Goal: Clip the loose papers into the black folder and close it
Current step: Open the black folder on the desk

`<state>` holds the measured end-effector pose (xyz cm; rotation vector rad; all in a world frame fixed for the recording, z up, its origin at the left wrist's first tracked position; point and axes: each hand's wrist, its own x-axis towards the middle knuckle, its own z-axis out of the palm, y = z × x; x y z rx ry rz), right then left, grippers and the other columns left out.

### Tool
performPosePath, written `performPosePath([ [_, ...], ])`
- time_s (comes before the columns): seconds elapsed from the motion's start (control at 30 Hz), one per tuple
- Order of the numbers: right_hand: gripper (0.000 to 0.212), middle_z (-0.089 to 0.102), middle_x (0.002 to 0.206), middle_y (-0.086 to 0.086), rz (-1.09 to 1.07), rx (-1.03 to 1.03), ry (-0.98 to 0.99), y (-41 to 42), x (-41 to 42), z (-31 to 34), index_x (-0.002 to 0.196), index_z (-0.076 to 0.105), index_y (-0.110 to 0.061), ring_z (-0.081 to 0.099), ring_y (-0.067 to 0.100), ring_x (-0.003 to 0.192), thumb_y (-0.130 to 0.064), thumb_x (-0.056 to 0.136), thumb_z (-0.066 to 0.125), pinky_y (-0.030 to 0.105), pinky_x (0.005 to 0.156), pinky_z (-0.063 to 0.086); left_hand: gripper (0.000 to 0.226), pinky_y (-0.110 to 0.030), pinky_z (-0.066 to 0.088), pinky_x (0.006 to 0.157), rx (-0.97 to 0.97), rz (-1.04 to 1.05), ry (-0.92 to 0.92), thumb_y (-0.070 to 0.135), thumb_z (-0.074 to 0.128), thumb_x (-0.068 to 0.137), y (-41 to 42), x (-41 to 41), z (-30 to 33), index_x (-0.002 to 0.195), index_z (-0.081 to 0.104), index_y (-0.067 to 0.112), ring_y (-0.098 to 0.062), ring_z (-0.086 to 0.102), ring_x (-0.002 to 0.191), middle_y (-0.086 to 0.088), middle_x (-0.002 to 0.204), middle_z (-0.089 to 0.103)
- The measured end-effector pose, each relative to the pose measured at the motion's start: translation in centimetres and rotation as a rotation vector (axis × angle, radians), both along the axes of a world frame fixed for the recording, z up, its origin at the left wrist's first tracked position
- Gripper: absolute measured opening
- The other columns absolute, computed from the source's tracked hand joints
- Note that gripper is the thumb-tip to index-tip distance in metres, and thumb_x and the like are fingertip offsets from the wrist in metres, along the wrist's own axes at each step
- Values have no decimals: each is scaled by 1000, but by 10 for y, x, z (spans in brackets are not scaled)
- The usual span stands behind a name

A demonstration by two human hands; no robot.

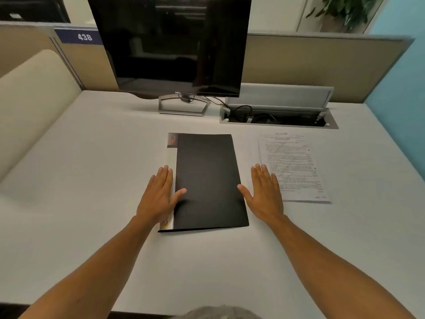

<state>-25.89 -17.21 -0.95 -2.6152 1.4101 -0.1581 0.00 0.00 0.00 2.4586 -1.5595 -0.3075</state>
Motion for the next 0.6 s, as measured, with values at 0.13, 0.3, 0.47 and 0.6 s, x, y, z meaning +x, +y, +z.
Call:
performPosePath([
  [0.13, 93, 0, 162, 1, 31, 17, 53, 15, -4, -11, 152, 1, -20, -4, 21, 148, -77, 79, -3, 40, 118, -8, 95, -31, 1, 118, 4, 14, 47, 76, 7, 82, 9, -8, -5, 154, 0, 14, -17, -3, 150, -2, 163, -3],
  [0.3, 95, 7, 162, 2, 56, 47, 66, 23, -3, -20, 152, 8, -17, 0, 20, 149, -76, 79, -4, 40, 118, -6, 85, -30, 7, 117, -3, 44, 94, 70, 19, 91, 13, -11, -8, 154, 6, 14, -18, 4, 150, -1, 163, 4],
  [0.47, 91, 9, 162, 1, 47, 59, 70, 30, -2, -27, 152, 8, -17, 2, 19, 149, -73, 82, -5, 40, 119, -5, 69, -38, 28, 114, -47, 72, -37, 54, 39, 95, 13, -19, -10, 149, 28, 12, -25, 25, 146, -7, 158, 28],
  [0.6, 88, 12, 161, 2, 50, 42, 61, 30, -3, -29, 152, 11, -17, 5, 20, 149, -71, 84, -5, 41, 120, -3, 57, -42, 33, 112, -80, 62, -55, 45, 42, 97, 12, -27, -11, 142, 43, 10, -30, 32, 142, -10, 152, 40],
])
